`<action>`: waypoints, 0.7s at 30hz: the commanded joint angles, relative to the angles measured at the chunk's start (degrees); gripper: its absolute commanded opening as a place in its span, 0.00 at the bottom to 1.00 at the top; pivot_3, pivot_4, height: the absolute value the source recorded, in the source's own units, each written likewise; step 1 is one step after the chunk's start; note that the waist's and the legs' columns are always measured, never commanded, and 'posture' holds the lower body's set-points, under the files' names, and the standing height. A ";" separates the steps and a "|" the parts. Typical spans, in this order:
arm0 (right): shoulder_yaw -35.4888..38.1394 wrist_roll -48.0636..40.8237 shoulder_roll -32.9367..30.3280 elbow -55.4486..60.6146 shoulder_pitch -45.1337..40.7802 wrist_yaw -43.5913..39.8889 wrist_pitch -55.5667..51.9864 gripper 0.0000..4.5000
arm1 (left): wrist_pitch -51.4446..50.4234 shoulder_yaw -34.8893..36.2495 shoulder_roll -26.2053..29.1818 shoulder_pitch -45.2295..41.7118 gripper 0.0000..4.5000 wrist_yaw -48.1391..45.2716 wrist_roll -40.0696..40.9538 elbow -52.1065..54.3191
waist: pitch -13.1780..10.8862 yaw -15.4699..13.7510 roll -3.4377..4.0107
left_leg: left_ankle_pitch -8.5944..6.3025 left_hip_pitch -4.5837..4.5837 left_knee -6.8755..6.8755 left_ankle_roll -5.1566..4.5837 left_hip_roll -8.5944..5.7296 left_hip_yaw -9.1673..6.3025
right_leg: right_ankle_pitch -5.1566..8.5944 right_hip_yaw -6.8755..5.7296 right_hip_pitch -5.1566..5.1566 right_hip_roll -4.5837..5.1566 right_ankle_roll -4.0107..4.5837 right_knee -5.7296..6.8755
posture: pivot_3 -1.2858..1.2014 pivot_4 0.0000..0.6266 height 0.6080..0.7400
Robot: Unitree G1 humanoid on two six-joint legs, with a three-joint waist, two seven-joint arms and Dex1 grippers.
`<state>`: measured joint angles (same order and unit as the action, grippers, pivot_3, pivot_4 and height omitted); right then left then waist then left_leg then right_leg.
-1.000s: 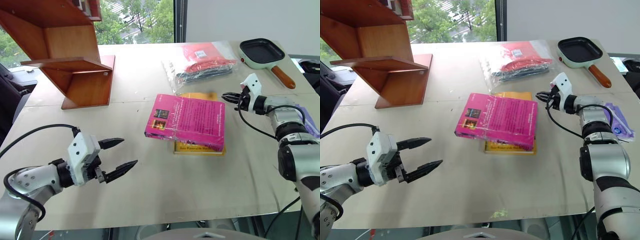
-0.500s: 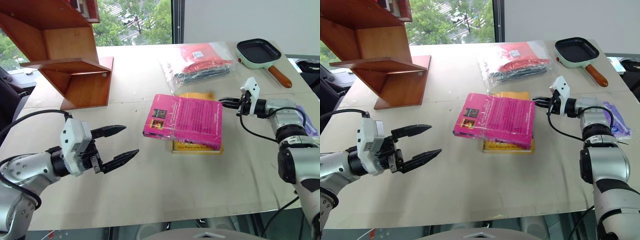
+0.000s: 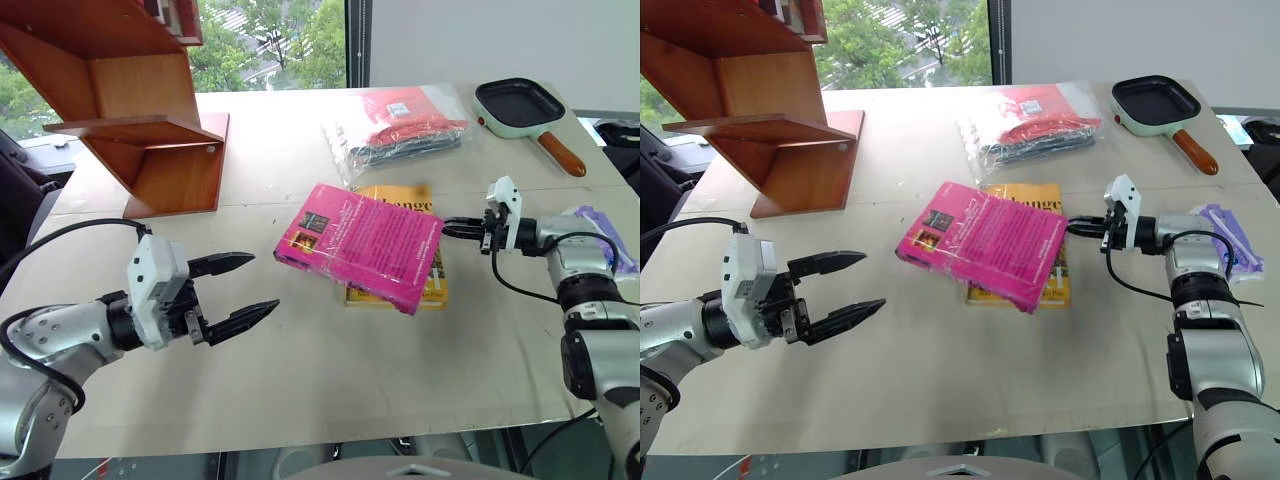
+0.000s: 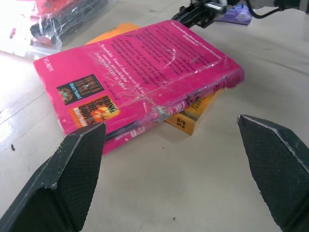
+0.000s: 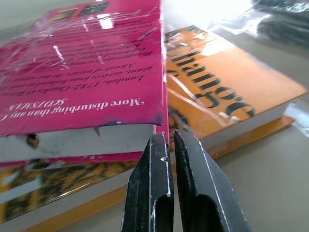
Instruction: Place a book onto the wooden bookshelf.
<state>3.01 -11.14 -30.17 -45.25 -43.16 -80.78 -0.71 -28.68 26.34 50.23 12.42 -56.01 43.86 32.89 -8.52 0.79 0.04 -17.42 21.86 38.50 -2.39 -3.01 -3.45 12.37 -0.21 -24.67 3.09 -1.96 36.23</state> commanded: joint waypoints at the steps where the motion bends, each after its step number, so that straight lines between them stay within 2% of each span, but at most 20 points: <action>1: -0.20 -2.64 -0.79 7.78 1.69 -1.17 -3.96 0.02 | -0.25 0.14 0.56 -0.24 1.00 0.15 -0.03 1.60 | 0.00 0.04 0.00 | 0.00 -0.01 0.01 0.00 0.00 0.00 | 0.00 0.00 0.00 0.00 0.00 0.02 | 0.52 0.24 0.85; 6: -1.00 -3.61 -1.09 13.90 5.19 -0.43 -7.16 0.02 | -0.85 -0.19 0.62 -0.85 1.00 0.16 -0.07 1.42 | 0.01 -0.05 -0.01 | 0.00 -0.02 0.03 0.00 0.00 -0.01 | 0.00 0.00 0.00 0.00 0.00 0.08 | 0.52 0.24 0.85; 13: 0.26 -3.49 -2.82 14.37 6.72 3.46 -6.04 0.02 | -3.11 0.04 -0.43 0.07 1.00 1.71 2.05 2.86 | 0.01 -0.07 -0.01 | 0.00 -0.02 0.09 0.00 -0.01 0.00 | 0.00 0.00 0.00 0.00 0.00 0.11 | 0.52 0.24 0.85; 15: 1.47 -4.35 -4.32 13.98 7.16 3.95 -6.15 0.02 | -5.96 0.22 -2.43 1.63 1.00 4.87 5.28 4.58 | 0.01 -0.06 -0.01 | 0.00 -0.01 0.09 0.00 -0.01 0.01 | 0.00 0.02 0.00 0.00 0.00 0.10 | 0.52 0.24 0.85; 18: 4.53 -6.44 -7.44 15.46 9.35 4.73 -7.07 0.02 | -12.35 -1.14 -9.52 3.63 1.00 17.58 14.36 6.36 | 0.01 -0.38 -0.02 | -0.01 0.02 0.11 -0.01 -0.02 0.00 | 0.00 0.01 0.00 0.03 -0.01 0.07 | 0.52 0.24 0.85; 21: 7.71 -10.59 -11.26 22.88 14.29 3.97 -11.74 0.31 | -17.40 -5.48 -15.15 6.35 1.00 27.82 23.24 8.30 | 0.02 -0.74 -0.03 | 0.00 0.03 0.16 -0.01 -0.01 -0.03 | 0.00 0.00 0.01 0.03 -0.01 0.11 | 0.52 0.24 0.85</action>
<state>7.68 -18.44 -39.36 -27.73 -30.13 -76.06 -10.07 -43.60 22.80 36.27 17.71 -33.25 61.77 38.11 -8.49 0.05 0.01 -17.42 21.88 38.69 -2.40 -3.02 -3.47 12.37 -0.19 -24.66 3.13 -1.97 36.40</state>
